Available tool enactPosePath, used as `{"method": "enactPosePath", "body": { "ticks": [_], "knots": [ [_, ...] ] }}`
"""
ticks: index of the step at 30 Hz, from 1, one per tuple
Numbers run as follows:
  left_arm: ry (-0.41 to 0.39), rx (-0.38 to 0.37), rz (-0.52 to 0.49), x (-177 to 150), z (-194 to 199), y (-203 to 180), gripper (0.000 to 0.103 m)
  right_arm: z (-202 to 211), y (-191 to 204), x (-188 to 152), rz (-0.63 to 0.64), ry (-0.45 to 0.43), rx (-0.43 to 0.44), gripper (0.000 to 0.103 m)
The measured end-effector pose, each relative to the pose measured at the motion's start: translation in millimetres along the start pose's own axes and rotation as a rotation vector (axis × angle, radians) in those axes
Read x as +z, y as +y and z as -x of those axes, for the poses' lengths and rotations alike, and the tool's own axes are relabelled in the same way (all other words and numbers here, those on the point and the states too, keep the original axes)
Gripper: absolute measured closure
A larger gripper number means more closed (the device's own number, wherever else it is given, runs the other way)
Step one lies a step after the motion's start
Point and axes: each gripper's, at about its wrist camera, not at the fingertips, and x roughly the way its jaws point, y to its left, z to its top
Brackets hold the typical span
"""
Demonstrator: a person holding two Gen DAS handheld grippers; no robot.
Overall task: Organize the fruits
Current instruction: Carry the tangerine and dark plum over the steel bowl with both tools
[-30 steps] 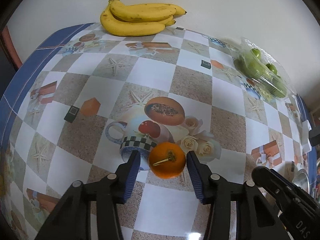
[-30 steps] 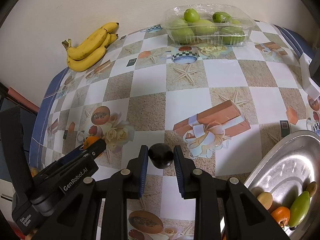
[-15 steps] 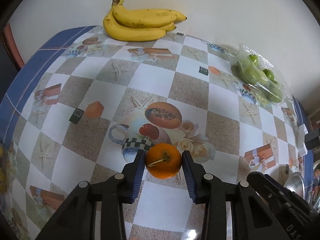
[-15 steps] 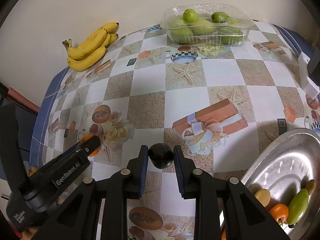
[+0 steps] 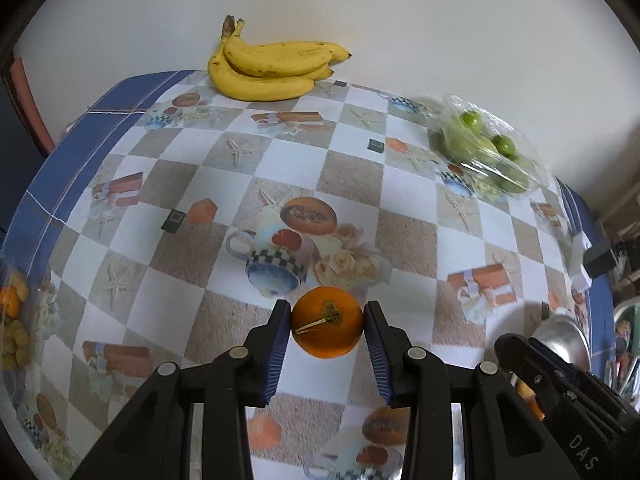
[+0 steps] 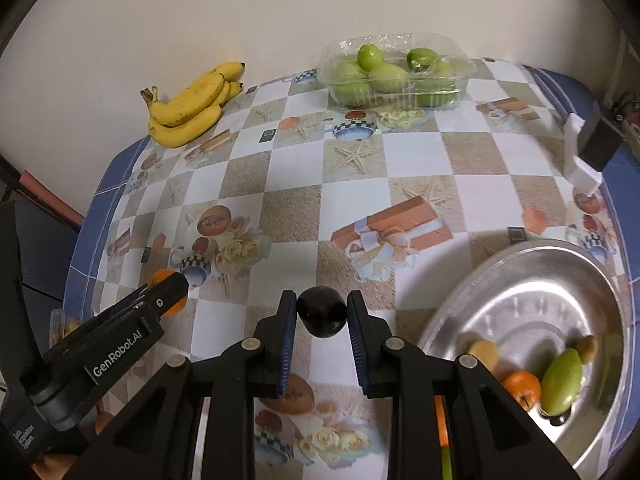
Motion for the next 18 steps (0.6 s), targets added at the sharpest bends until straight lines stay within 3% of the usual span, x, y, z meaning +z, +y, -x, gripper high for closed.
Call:
{"method": "enactPosePath", "body": {
  "ticks": [18],
  "knots": [
    [-0.013, 0.029, -0.057, -46, 41, -14, 0.063, 35, -4, -45, 0.006, -0.008, 0.001, 0.076]
  ]
}}
